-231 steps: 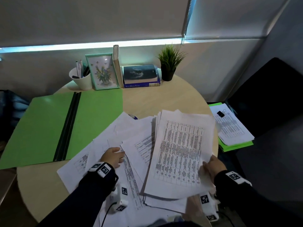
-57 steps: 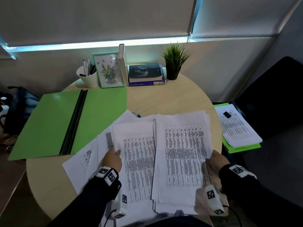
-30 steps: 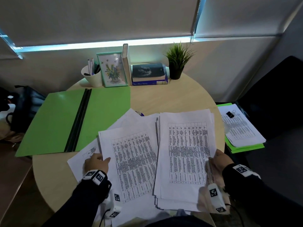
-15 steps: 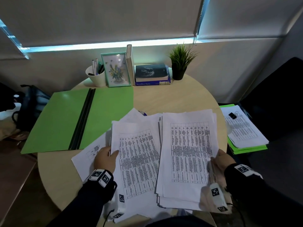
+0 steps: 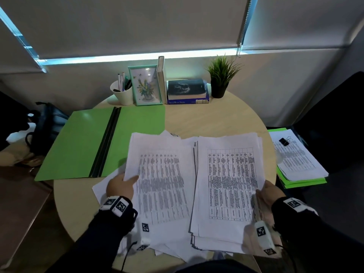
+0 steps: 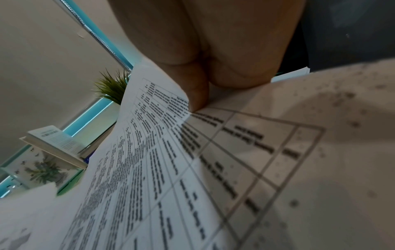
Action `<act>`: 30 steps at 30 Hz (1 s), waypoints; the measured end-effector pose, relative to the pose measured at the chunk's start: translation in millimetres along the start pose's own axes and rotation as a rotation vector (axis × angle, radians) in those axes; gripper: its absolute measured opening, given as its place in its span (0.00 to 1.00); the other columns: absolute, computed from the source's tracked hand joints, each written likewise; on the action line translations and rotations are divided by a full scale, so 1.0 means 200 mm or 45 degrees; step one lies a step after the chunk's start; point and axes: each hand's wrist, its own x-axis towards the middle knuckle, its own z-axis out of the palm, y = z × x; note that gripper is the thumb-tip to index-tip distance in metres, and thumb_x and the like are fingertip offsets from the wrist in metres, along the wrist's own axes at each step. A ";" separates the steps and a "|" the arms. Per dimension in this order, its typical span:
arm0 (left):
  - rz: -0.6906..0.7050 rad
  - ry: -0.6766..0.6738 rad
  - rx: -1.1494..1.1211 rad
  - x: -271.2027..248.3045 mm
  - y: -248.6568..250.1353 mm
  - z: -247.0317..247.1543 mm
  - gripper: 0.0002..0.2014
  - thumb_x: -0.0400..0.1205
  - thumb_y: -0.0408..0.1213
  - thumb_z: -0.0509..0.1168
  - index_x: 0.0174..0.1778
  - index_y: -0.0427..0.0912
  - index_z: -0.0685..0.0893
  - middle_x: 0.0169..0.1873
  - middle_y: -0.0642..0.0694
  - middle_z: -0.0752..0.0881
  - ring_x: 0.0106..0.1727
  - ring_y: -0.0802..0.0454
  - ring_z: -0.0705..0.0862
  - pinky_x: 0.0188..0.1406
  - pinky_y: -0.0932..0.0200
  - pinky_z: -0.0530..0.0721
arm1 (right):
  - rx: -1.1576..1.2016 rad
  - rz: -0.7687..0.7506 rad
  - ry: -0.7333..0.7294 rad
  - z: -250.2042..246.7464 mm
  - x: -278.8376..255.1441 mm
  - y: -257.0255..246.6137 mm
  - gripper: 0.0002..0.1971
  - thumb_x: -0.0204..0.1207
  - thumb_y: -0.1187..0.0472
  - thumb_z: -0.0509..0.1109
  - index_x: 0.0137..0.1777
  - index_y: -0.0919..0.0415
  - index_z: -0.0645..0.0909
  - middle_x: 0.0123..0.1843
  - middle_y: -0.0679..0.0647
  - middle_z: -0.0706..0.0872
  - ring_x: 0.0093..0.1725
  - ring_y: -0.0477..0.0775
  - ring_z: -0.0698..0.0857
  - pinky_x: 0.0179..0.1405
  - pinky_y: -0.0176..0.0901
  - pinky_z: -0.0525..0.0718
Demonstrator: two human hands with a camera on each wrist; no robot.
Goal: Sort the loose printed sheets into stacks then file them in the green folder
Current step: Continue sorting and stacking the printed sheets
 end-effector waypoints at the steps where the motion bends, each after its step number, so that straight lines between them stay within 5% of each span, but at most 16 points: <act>1: 0.025 0.058 -0.019 0.01 0.03 -0.03 0.18 0.78 0.42 0.70 0.59 0.34 0.84 0.56 0.35 0.88 0.51 0.38 0.84 0.56 0.48 0.81 | -0.013 -0.005 0.000 0.00 -0.01 0.00 0.21 0.81 0.63 0.62 0.71 0.72 0.69 0.68 0.70 0.79 0.67 0.66 0.79 0.65 0.48 0.75; 4: 0.150 0.182 -0.080 0.03 0.15 -0.14 0.15 0.79 0.40 0.70 0.54 0.33 0.85 0.53 0.35 0.88 0.45 0.43 0.82 0.49 0.53 0.79 | -0.034 -0.011 0.001 -0.01 -0.02 -0.01 0.21 0.81 0.63 0.63 0.71 0.72 0.69 0.68 0.70 0.79 0.67 0.66 0.79 0.65 0.48 0.75; 9: 0.369 0.247 -0.236 0.02 0.36 -0.29 0.13 0.78 0.39 0.69 0.57 0.37 0.85 0.50 0.40 0.88 0.52 0.40 0.86 0.52 0.53 0.79 | -0.044 -0.013 0.000 -0.02 -0.05 -0.03 0.20 0.81 0.64 0.62 0.70 0.72 0.69 0.69 0.70 0.79 0.68 0.66 0.78 0.66 0.48 0.74; 15: 0.527 0.033 -0.513 -0.11 0.63 -0.34 0.12 0.78 0.35 0.69 0.58 0.42 0.85 0.47 0.48 0.88 0.45 0.51 0.86 0.50 0.59 0.81 | -0.042 -0.054 0.011 -0.07 -0.08 -0.07 0.21 0.81 0.64 0.62 0.71 0.74 0.68 0.69 0.72 0.78 0.68 0.68 0.78 0.64 0.47 0.74; 20: 0.428 -0.222 -0.427 -0.21 0.65 -0.16 0.04 0.80 0.38 0.67 0.48 0.44 0.85 0.35 0.55 0.86 0.36 0.56 0.84 0.35 0.61 0.80 | 0.022 -0.142 -0.019 -0.10 -0.13 -0.16 0.22 0.80 0.62 0.64 0.71 0.71 0.69 0.71 0.68 0.78 0.69 0.65 0.77 0.64 0.45 0.74; 24: 0.239 -0.324 -0.387 -0.24 0.53 0.03 0.03 0.79 0.39 0.69 0.47 0.47 0.85 0.44 0.48 0.89 0.51 0.45 0.88 0.59 0.47 0.84 | 0.288 -0.246 -0.056 -0.07 -0.16 -0.20 0.17 0.78 0.66 0.66 0.66 0.65 0.75 0.67 0.66 0.82 0.66 0.66 0.80 0.69 0.58 0.75; 27: 0.180 -0.332 -0.305 -0.24 0.46 0.12 0.12 0.81 0.38 0.66 0.59 0.39 0.84 0.53 0.42 0.88 0.55 0.46 0.85 0.62 0.52 0.81 | 0.581 -0.264 -0.129 -0.05 -0.21 -0.25 0.10 0.77 0.72 0.65 0.52 0.57 0.78 0.60 0.63 0.85 0.61 0.65 0.83 0.68 0.63 0.76; 30: 0.122 -0.343 -0.269 -0.23 0.42 0.15 0.17 0.81 0.39 0.66 0.66 0.40 0.78 0.56 0.45 0.85 0.55 0.48 0.83 0.61 0.54 0.79 | 0.936 -0.251 -0.300 -0.05 -0.29 -0.31 0.14 0.78 0.79 0.59 0.48 0.59 0.78 0.52 0.62 0.85 0.55 0.64 0.83 0.65 0.61 0.78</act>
